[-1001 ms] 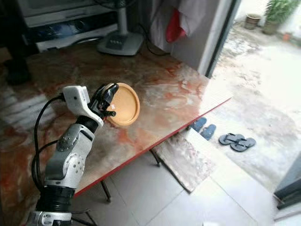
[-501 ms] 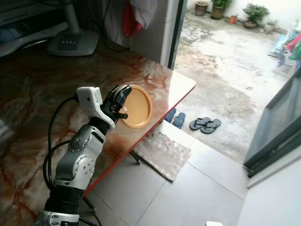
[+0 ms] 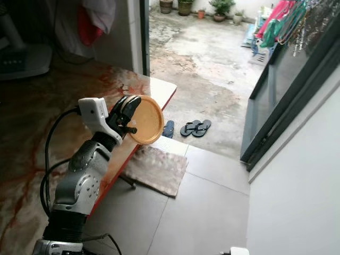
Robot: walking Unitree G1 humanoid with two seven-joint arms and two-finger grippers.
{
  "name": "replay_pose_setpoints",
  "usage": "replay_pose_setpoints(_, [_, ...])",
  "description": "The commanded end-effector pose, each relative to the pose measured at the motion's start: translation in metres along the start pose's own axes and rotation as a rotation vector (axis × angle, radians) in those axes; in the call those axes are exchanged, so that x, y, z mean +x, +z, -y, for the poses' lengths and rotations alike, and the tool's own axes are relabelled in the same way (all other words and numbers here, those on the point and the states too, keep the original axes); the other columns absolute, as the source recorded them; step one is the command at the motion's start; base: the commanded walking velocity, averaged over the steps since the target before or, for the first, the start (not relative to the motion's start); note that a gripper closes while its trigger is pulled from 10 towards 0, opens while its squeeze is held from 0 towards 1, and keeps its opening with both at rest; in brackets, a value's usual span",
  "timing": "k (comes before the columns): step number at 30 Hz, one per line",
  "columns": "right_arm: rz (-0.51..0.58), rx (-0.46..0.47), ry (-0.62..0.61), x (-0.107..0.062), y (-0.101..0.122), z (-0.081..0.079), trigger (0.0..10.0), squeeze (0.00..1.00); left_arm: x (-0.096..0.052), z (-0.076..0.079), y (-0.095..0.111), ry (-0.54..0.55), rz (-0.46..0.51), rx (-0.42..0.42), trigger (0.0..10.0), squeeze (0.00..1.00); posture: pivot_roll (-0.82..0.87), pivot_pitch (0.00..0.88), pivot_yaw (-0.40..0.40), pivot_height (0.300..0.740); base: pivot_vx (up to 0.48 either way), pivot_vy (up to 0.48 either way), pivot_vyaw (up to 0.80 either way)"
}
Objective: Restocking fridge
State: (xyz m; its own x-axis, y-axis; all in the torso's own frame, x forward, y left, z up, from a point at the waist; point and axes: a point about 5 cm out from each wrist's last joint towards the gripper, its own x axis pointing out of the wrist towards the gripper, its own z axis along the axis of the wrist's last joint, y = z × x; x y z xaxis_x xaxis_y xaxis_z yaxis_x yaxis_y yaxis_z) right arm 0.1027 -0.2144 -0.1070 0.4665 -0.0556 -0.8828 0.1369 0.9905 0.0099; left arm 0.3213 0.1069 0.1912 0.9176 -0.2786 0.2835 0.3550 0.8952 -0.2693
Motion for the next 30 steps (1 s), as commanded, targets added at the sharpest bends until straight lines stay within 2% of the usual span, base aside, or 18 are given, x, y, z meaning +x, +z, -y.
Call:
replay_pose_setpoints(1, [-0.006, 0.001, -0.009, -0.0007, -0.0016, 0.0027, 10.0, 0.00, 0.0024, 0.0094, 0.0029, -0.036, 0.013, -0.003, 10.0, 0.00, 0.07, 0.060, -0.004, 0.740, 0.000, 0.000, -0.74])
replay_pose_setpoints(13, [-0.005, 0.005, -0.009, -0.0008, -0.0018, 0.0025, 10.0, 0.00, 0.0039, 0.0117, 0.0021, -0.047, 0.009, -0.002, 10.0, 0.00, 0.07, 0.056, -0.004, 0.740, 0.000, 0.000, -0.74])
replay_pose_setpoints(30, [-0.006, 0.008, -0.010, -0.0010, -0.0026, 0.0027, 10.0, 0.00, 0.0003, 0.0072, -0.0014, -0.037, -0.010, 0.006, 10.0, 0.00, 0.07, 0.056, -0.005, 0.740, 0.000, 0.000, -0.74])
